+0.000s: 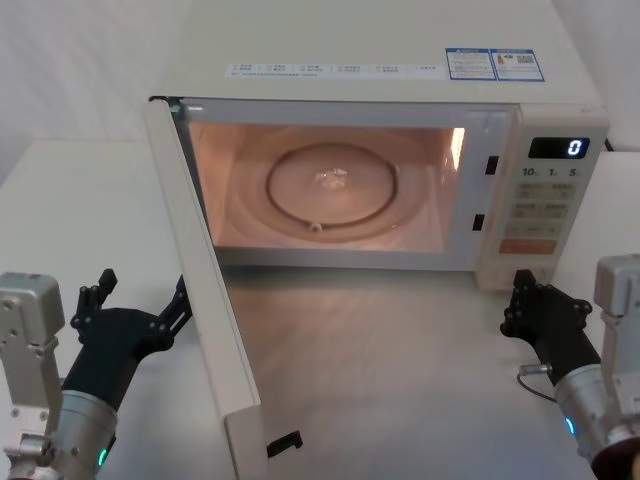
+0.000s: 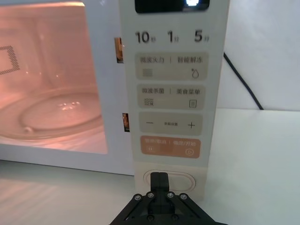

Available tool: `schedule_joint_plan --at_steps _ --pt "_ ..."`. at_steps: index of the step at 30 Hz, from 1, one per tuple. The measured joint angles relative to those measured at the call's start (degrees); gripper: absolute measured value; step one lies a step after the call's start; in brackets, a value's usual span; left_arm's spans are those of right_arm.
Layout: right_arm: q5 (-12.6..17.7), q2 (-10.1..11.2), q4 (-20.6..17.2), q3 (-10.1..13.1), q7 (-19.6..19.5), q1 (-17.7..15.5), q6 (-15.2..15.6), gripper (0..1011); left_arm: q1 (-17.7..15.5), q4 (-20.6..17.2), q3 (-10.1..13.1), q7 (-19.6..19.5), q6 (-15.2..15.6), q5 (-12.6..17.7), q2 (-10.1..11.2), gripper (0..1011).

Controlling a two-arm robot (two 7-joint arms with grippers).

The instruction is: Press the button to open the microwave door with one hand; close the microwave door with the other hand.

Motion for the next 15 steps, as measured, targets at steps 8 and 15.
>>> schedule_joint_plan --at_steps 8,15 --pt "-0.37 0.79 -7.03 -0.29 -0.03 -5.06 0.51 0 0.0 0.0 0.0 0.0 0.0 0.0 0.0 1007" --pt "-1.17 1.55 -12.67 -0.36 -0.41 -9.05 0.57 0 0.0 0.0 0.03 -0.01 0.0 0.0 -0.01 1007"
